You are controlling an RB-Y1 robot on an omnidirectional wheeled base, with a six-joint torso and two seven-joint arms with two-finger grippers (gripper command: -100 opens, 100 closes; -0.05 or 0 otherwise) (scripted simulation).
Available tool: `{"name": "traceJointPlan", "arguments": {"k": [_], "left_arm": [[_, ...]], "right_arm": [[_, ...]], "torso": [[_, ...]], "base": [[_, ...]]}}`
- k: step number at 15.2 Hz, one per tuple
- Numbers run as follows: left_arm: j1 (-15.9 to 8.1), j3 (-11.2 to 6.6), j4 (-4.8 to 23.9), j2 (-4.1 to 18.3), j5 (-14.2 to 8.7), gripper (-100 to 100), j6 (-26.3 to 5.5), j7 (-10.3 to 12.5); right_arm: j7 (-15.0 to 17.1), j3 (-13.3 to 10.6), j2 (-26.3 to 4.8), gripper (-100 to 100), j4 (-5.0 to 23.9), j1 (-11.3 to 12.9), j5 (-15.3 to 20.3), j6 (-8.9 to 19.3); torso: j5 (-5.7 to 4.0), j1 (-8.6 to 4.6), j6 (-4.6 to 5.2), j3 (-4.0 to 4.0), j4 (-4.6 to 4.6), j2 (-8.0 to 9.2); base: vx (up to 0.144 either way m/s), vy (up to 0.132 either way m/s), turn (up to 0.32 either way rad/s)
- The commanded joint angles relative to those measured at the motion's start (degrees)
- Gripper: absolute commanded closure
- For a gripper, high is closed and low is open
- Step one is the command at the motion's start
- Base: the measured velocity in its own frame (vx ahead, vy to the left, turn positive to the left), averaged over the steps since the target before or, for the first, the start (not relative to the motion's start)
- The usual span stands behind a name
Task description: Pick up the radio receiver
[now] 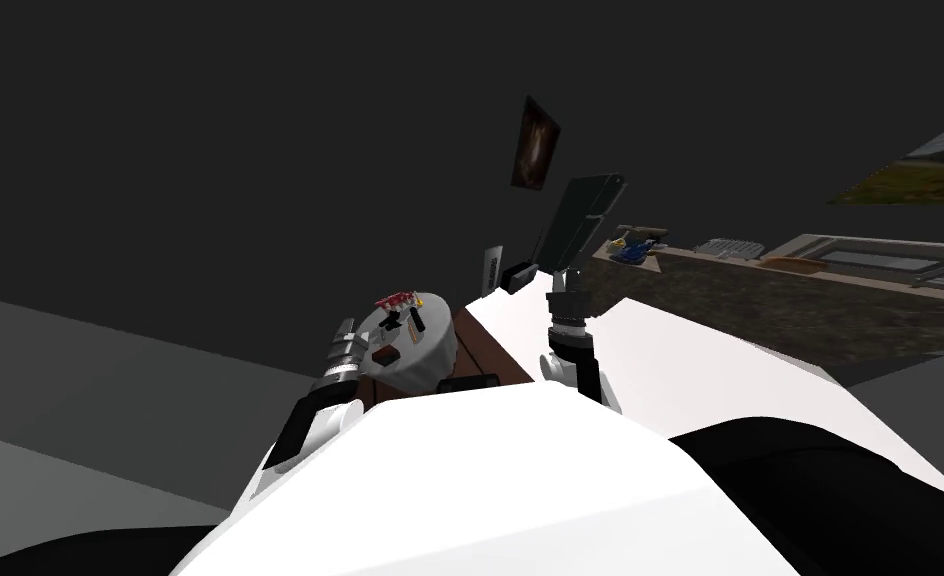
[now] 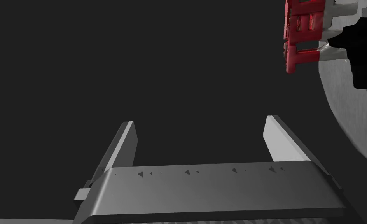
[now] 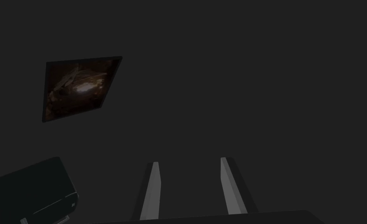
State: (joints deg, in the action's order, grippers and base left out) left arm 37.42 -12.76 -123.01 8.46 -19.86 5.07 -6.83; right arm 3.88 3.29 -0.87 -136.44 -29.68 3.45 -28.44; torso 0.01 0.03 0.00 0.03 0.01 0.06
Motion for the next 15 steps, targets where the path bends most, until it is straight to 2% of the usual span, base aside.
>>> {"name": "traceJointPlan", "arguments": {"k": [1,3,4,6,7,9,10,12,13,15], "left_arm": [[1.5,-1.92,0.7,0.3,-1.7,-100,-2.9,0.4],[1.5,-1.92,0.7,0.3,-1.7,-100,-4.1,0.4],[2.5,-3.62,1.7,0.6,-3.2,-100,-6.0,0.7],[2.5,-3.62,1.7,0.6,-3.2,-100,-7.2,0.7],[3.6,-5.36,2.6,0.9,-4.8,-100,-8.7,1.0],[3.6,-5.36,2.6,0.9,-4.8,-100,-10.4,1.0],[4.7,-7.12,3.6,1.1,-6.3,-100,-11.7,1.3],[4.7,-7.12,3.6,1.1,-6.3,-100,-13.6,1.3],[5.8,-8.9,4.6,1.4,-7.9,-100,-15.2,1.6],[5.8,-8.9,4.6,1.4,-7.9,-100,-16.9,1.6]], "right_arm": [[0.0,0.0,0.0,0,0.0,0.0,0.0,0.0],[0.0,0.0,0.0,0,0.0,0.0,0.0,0.0],[0.0,0.0,0.0,0,0.0,0.0,0.0,0.0],[0.0,0.0,0.0,0,0.0,0.0,0.0,0.0],[0.0,0.0,0.0,0,0.0,0.0,0.0,0.0],[0.0,0.0,0.0,0,0.0,0.0,0.0,0.0],[0.0,0.0,0.0,0,0.0,0.0,0.0,0.0],[0.0,0.0,0.0,0,0.0,0.0,0.0,0.0],[0.0,0.0,0.0,0,0.0,0.0,0.0,0.0],[0.0,0.0,0.0,0,0.0,0.0,0.0,0.0]], "torso": [[0.0,0.0,0.0,0.0,0.0,0.0],[0.0,0.0,0.01,0.0,0.0,0.01],[0.0,0.01,0.0,0.0,0.0,0.0],[0.0,0.0,0.02,-0.01,0.0,-0.01],[0.0,0.01,0.0,-0.01,0.0,-0.01],[0.0,0.01,0.01,0.0,0.0,0.0],[0.0,0.01,-0.01,-0.01,0.0,-0.02],[0.0,0.0,0.02,-0.01,-0.01,-0.02],[0.0,0.0,-0.01,-0.01,-0.01,-0.02],[0.0,0.01,0.02,-0.02,-0.01,-0.03]], "base": [[-0.01,-0.006,-0.177],[-0.009,-0.002,-0.142],[-0.008,-0.005,-0.215],[-0.008,0.0,-0.147],[-0.006,-0.006,-0.225],[-0.006,-0.001,-0.126],[-0.005,-0.008,-0.207],[-0.005,-0.002,-0.149],[-0.002,-0.006,-0.222],[-0.003,-0.001,-0.145]]}}
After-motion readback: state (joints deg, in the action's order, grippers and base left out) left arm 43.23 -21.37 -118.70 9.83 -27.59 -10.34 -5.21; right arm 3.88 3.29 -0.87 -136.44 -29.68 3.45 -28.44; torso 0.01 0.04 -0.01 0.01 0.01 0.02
